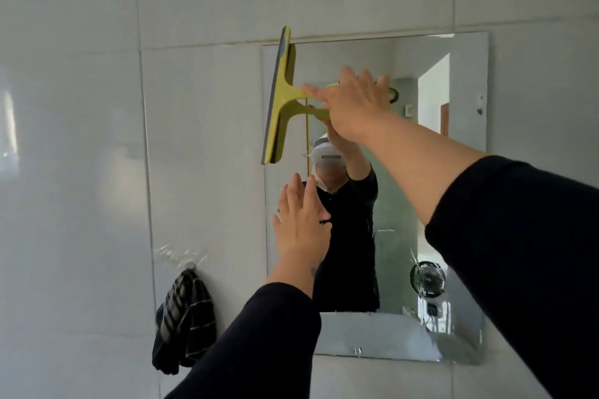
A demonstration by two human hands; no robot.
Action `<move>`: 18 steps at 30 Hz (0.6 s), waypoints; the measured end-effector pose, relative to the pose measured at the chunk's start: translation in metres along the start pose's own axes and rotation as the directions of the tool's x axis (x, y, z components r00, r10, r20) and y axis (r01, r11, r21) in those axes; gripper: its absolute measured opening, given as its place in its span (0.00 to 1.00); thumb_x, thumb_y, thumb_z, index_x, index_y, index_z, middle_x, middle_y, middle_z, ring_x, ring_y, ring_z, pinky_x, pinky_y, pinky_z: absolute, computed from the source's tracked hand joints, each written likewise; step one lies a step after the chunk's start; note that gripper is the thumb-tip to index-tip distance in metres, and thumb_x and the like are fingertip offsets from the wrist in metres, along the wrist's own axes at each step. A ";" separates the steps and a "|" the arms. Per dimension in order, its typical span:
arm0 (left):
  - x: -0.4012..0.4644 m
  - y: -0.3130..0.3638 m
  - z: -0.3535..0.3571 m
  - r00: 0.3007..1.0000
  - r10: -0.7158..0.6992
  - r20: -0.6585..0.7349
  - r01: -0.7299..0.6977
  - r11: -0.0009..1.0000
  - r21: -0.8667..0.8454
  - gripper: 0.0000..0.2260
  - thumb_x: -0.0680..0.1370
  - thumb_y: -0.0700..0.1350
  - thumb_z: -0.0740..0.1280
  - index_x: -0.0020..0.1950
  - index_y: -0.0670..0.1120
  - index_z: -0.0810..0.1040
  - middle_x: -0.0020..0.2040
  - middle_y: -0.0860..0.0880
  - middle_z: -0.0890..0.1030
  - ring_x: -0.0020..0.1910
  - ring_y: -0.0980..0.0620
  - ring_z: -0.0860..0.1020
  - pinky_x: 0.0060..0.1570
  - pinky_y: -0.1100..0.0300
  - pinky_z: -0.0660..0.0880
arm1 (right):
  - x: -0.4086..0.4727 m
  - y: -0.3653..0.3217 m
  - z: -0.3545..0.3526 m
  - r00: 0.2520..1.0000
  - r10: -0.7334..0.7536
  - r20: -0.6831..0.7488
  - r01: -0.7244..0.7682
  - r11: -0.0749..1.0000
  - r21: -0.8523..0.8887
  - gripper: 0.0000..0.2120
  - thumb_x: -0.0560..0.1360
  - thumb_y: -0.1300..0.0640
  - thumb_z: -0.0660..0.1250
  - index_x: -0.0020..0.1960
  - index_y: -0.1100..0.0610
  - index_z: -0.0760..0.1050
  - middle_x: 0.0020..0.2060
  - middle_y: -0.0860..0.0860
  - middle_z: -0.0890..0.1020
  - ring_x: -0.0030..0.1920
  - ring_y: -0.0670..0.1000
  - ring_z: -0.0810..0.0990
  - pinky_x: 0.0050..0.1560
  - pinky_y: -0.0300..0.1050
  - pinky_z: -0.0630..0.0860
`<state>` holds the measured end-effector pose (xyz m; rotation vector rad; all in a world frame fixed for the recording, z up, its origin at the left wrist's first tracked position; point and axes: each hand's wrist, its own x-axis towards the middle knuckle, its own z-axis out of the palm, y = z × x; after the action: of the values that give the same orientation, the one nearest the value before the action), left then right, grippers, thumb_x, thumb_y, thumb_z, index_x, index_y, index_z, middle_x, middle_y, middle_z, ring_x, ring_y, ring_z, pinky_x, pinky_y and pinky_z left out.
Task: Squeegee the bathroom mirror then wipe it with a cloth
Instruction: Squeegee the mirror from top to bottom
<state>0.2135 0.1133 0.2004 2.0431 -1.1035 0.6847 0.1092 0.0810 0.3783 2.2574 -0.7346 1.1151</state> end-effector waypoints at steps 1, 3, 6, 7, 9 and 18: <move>0.004 -0.001 0.002 1.000 -0.004 -0.009 0.004 1.000 0.005 0.37 0.77 0.50 0.66 0.78 0.55 0.45 0.78 0.51 0.40 0.77 0.45 0.44 0.71 0.41 0.60 | 0.007 -0.004 0.003 1.000 0.000 -0.011 0.000 1.000 -0.001 0.30 0.80 0.60 0.55 0.72 0.31 0.53 0.62 0.57 0.69 0.62 0.61 0.67 0.61 0.60 0.62; 0.011 -0.002 0.002 1.000 -0.005 -0.023 0.006 1.000 0.015 0.35 0.79 0.51 0.63 0.78 0.55 0.43 0.78 0.52 0.38 0.77 0.45 0.41 0.73 0.40 0.55 | 0.021 -0.009 0.008 0.999 0.009 -0.035 -0.009 1.000 -0.001 0.31 0.80 0.60 0.56 0.72 0.30 0.52 0.62 0.57 0.69 0.62 0.61 0.67 0.60 0.60 0.62; 0.025 -0.003 -0.003 0.998 0.002 -0.060 0.000 0.999 0.036 0.35 0.79 0.52 0.63 0.77 0.56 0.43 0.78 0.51 0.38 0.77 0.45 0.40 0.73 0.40 0.52 | 0.039 -0.014 0.012 0.997 0.025 -0.069 -0.025 1.000 0.015 0.30 0.80 0.59 0.56 0.72 0.31 0.52 0.62 0.57 0.69 0.62 0.61 0.67 0.59 0.60 0.62; 0.031 -0.004 -0.005 0.997 0.010 -0.073 -0.007 0.999 0.041 0.36 0.78 0.53 0.63 0.77 0.56 0.43 0.78 0.51 0.38 0.77 0.45 0.40 0.73 0.40 0.52 | 0.045 -0.015 0.012 0.996 0.030 -0.082 -0.028 0.999 0.020 0.30 0.80 0.59 0.55 0.72 0.31 0.52 0.63 0.58 0.68 0.62 0.61 0.67 0.59 0.60 0.62; 0.044 -0.004 -0.011 0.995 0.033 -0.095 -0.029 0.998 0.049 0.37 0.77 0.54 0.65 0.77 0.56 0.44 0.78 0.51 0.40 0.77 0.44 0.40 0.73 0.40 0.53 | 0.055 -0.016 0.011 0.994 0.037 -0.107 -0.035 0.999 0.018 0.29 0.80 0.58 0.54 0.72 0.31 0.51 0.63 0.58 0.68 0.62 0.61 0.67 0.58 0.60 0.63; 0.059 -0.007 -0.015 0.999 0.021 -0.050 -0.018 0.998 0.061 0.41 0.76 0.55 0.67 0.77 0.57 0.40 0.78 0.50 0.37 0.77 0.46 0.36 0.74 0.41 0.52 | 0.060 0.000 0.013 0.990 0.049 -0.129 -0.053 0.998 -0.028 0.29 0.81 0.58 0.55 0.72 0.31 0.52 0.64 0.59 0.67 0.66 0.61 0.63 0.61 0.60 0.61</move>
<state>0.2472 0.0992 0.2497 2.0565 -1.0873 0.7845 0.1473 0.0587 0.4208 2.1293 -0.7553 1.2515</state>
